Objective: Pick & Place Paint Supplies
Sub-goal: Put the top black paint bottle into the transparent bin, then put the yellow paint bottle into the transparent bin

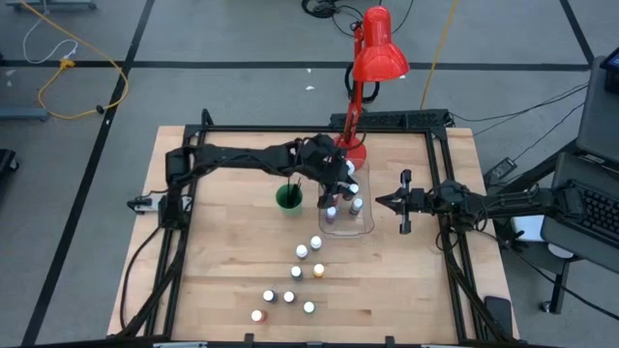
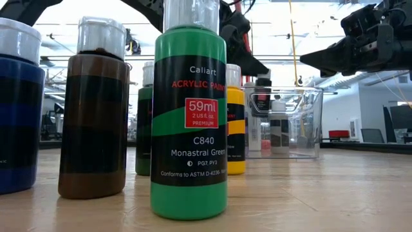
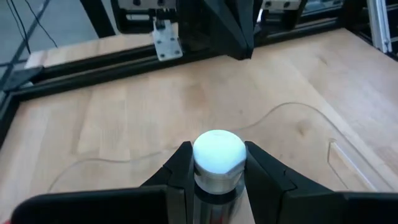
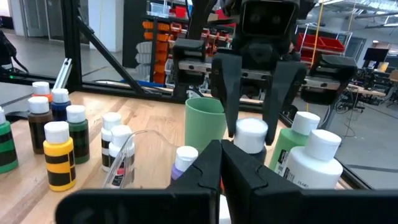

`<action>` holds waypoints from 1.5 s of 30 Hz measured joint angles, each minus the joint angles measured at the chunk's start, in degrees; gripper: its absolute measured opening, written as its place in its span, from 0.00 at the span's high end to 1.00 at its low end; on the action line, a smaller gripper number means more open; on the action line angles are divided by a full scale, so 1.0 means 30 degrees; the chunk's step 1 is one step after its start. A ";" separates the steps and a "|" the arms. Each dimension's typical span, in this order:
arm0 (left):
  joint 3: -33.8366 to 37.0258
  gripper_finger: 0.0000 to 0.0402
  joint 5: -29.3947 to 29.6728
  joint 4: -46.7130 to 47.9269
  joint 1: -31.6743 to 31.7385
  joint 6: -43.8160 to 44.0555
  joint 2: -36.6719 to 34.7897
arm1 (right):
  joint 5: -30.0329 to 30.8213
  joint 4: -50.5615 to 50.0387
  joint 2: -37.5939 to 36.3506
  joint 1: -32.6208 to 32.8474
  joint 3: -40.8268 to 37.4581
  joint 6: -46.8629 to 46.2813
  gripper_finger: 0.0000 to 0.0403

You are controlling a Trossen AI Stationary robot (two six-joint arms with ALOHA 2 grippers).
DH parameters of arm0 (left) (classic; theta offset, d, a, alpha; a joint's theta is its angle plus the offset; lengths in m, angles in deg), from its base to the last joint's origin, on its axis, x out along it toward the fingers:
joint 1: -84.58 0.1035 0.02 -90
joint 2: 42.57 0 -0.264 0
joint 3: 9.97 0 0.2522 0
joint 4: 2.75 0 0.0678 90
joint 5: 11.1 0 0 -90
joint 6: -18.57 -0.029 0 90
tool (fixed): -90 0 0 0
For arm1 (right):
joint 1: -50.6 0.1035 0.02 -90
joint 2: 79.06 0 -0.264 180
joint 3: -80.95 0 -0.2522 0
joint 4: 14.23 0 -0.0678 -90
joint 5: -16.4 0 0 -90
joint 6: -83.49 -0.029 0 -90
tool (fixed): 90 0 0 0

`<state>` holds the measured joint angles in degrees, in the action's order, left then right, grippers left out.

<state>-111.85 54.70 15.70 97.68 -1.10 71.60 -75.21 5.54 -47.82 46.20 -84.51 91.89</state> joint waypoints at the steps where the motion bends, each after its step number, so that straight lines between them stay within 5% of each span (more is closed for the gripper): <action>1: 0.0017 0.78 0.0006 0.0081 0.0000 -0.0044 0.0057 | 0.0007 -0.0002 0.0019 0.0000 0.0005 0.0000 0.99; 29: 0.0124 0.77 0.0896 0.0520 -0.0182 -0.0758 0.1492 | 0.0000 0.0328 0.0307 0.0000 -0.0001 -0.0262 0.99; 37: 0.0124 0.43 0.1944 0.0607 -0.0182 -0.0161 0.1463 | 0.0000 0.0321 0.0307 0.0000 -0.0001 -0.0457 0.99; 45: 0.0153 0.38 0.1915 0.0916 -0.0454 0.0146 -0.0304 | 0.0000 0.0257 0.0307 0.0000 0.0001 -0.0561 0.99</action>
<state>-111.39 60.44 18.44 96.32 -0.66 70.69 -75.21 6.32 -46.90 46.20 -84.51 90.21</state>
